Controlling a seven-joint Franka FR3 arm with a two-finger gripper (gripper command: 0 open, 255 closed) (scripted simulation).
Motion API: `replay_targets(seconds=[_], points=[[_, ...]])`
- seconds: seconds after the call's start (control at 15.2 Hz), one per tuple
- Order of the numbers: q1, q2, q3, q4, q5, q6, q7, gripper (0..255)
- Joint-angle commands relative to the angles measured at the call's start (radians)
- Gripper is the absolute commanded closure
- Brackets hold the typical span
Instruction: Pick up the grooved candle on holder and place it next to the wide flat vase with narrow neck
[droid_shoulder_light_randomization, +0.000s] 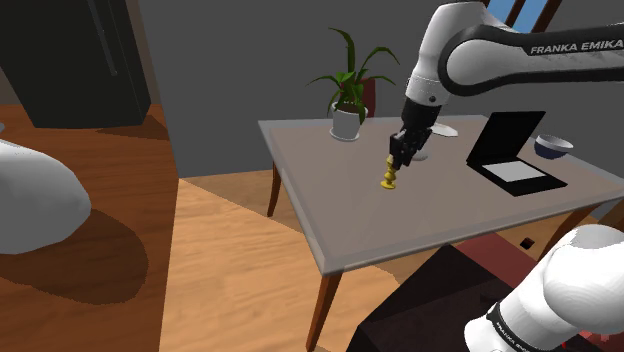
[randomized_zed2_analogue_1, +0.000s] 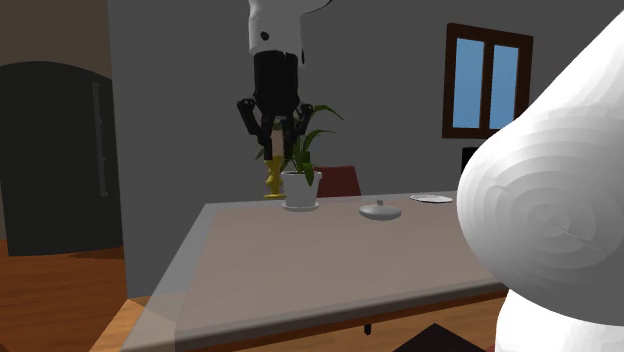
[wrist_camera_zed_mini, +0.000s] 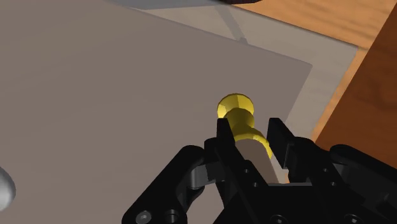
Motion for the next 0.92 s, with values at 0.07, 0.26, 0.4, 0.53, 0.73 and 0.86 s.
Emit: replay_targets(seconds=[0.07,0.26,0.4,0.53,0.73,0.86], points=[[-0.001,0.0,-0.002,0.042,-0.001,-0.042,-0.001,255],[-0.001,0.0,-0.003,0.069,-0.002,-0.07,-0.001,255],[-0.02,0.033,-0.035,0.087,-0.02,-0.054,-0.043,255],[-0.038,0.07,-0.067,0.109,-0.037,-0.04,-0.085,255],[-0.064,0.131,-0.112,0.15,-0.056,-0.019,-0.147,255],[-0.079,0.176,-0.142,0.184,-0.066,-0.007,-0.188,255]])
